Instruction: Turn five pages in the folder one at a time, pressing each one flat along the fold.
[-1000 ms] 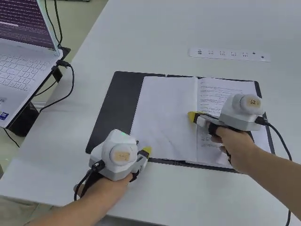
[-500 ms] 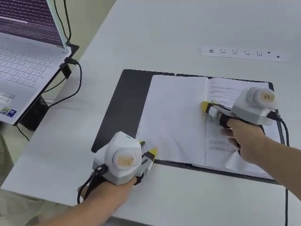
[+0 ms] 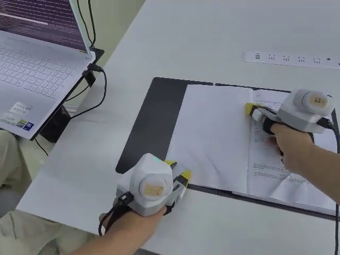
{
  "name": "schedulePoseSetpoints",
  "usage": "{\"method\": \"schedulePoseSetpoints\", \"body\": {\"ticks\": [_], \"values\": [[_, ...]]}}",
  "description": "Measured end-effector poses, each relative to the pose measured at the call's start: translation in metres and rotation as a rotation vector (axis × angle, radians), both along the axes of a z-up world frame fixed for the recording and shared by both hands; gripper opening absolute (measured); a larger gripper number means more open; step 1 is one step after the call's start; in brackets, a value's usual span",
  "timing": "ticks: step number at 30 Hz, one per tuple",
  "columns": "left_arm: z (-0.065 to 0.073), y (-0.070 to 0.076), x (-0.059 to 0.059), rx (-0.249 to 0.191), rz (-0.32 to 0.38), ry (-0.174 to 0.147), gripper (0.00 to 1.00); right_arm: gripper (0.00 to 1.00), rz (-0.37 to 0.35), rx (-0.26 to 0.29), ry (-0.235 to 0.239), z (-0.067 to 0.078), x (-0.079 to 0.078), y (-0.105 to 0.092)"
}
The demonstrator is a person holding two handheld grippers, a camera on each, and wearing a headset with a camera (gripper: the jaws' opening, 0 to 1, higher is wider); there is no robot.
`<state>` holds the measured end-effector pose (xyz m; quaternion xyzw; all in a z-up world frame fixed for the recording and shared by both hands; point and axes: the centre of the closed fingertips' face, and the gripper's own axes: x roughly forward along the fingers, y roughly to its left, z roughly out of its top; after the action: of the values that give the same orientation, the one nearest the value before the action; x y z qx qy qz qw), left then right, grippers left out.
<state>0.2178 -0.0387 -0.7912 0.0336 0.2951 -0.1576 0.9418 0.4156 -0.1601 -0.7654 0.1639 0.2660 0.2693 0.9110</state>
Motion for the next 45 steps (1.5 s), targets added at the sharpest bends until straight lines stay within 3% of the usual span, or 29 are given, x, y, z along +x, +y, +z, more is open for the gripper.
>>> {"method": "schedulePoseSetpoints", "body": {"ticks": [12, 21, 31, 34, 45], "values": [[0.002, 0.000, -0.001, -0.010, 0.007, -0.007, 0.20, 0.00, -0.031, -0.047, -0.044, 0.001, 0.038, -0.002], [0.002, 0.000, -0.001, -0.020, 0.013, -0.017, 0.20, 0.00, -0.038, -0.074, -0.058, 0.003, 0.039, -0.001], [0.002, 0.000, -0.001, -0.024, 0.015, -0.020, 0.20, 0.00, 0.003, -0.041, -0.012, 0.003, 0.016, 0.000], [0.002, 0.000, -0.001, -0.024, 0.014, -0.022, 0.20, 0.00, 0.006, -0.035, -0.006, -0.003, 0.018, -0.003], [0.001, 0.000, 0.000, -0.017, 0.004, -0.021, 0.21, 0.00, 0.030, -0.007, 0.022, 0.001, -0.015, 0.001]]}}
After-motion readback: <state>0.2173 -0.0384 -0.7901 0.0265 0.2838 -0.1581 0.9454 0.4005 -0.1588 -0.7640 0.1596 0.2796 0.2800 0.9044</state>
